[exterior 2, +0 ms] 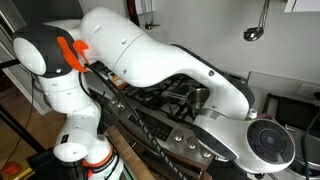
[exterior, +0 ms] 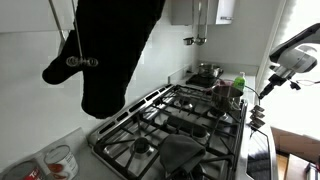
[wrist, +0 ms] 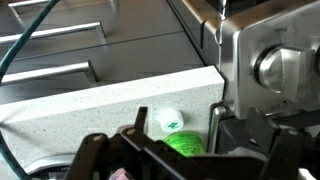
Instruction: Put the white lid on the green bottle.
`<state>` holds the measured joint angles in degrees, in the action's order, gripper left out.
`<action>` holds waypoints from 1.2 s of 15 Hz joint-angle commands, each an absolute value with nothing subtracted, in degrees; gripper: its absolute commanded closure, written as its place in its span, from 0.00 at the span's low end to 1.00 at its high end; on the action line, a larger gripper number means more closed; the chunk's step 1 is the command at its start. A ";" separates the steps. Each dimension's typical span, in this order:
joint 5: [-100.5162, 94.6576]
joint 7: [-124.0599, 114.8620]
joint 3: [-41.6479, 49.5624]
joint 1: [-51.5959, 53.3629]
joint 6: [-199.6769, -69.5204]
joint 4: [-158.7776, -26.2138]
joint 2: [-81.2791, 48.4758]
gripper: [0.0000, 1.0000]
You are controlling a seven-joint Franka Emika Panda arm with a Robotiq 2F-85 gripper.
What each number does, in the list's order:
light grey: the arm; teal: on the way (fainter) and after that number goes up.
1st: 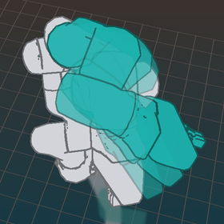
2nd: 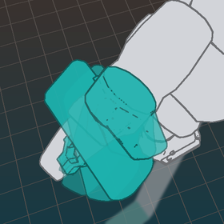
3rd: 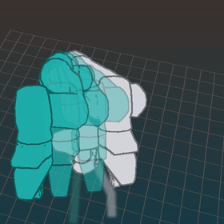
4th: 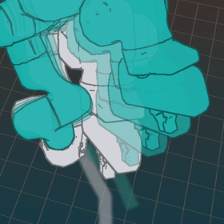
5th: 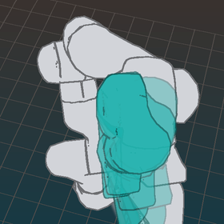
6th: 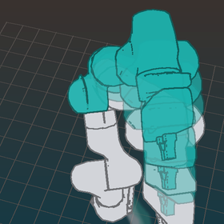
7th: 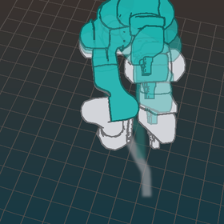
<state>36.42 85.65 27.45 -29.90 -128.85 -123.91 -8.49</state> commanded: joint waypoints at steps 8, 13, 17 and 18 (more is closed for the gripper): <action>53.14 98.96 23.16 -32.23 -134.21 -122.77 -14.01 0.25; 56.37 101.10 22.40 -32.40 -134.14 -122.18 -15.60 0.28; 59.32 103.38 22.24 -32.37 -134.41 -122.03 -16.52 0.15; 59.91 103.71 22.27 -32.35 -134.42 -121.96 -16.72 0.22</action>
<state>57.07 100.89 23.05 -31.26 -133.75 -122.86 -15.16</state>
